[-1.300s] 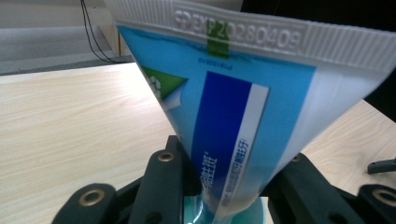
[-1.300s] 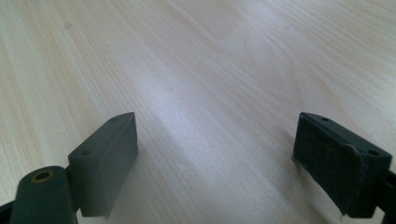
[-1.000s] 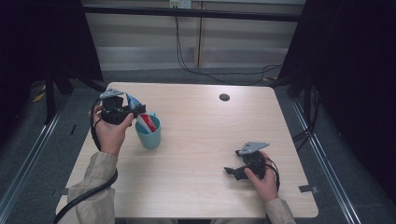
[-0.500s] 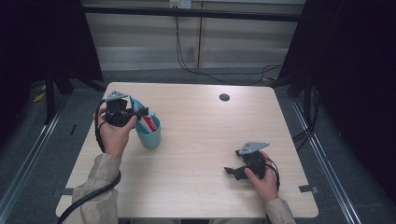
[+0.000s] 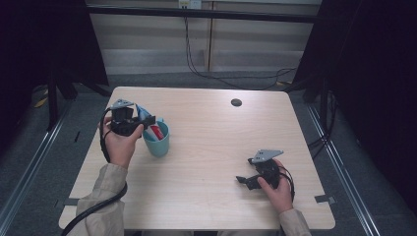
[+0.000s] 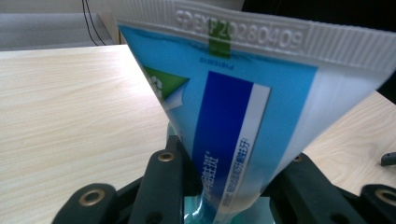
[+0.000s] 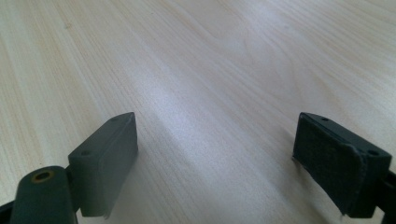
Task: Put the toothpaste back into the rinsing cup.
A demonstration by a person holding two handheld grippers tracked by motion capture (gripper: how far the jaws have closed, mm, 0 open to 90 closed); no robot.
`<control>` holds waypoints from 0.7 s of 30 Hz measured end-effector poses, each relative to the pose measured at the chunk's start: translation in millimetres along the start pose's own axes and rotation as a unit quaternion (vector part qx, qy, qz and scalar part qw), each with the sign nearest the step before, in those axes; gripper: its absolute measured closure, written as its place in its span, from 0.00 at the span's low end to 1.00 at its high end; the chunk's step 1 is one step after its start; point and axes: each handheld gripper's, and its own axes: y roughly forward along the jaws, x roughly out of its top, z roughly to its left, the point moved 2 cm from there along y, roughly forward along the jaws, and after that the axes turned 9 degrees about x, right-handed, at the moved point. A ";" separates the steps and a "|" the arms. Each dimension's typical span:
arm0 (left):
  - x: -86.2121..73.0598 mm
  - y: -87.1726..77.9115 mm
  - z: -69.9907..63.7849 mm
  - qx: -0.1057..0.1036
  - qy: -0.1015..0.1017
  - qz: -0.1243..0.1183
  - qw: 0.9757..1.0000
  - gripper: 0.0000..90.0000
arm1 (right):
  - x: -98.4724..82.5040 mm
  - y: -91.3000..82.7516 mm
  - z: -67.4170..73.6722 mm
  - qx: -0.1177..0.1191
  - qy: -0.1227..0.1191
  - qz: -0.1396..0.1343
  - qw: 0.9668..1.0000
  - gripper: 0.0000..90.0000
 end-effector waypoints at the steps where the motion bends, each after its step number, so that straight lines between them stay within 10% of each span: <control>1: -0.7 0.5 -0.3 -0.001 -0.002 -0.001 1.000 0.80 | 0.0 0.0 0.1 0.000 0.000 0.000 1.000 0.15; 21: -2.4 0.7 6.4 0.001 0.000 -0.007 1.000 0.76 | -0.1 0.0 0.6 0.000 -0.004 0.000 1.000 0.16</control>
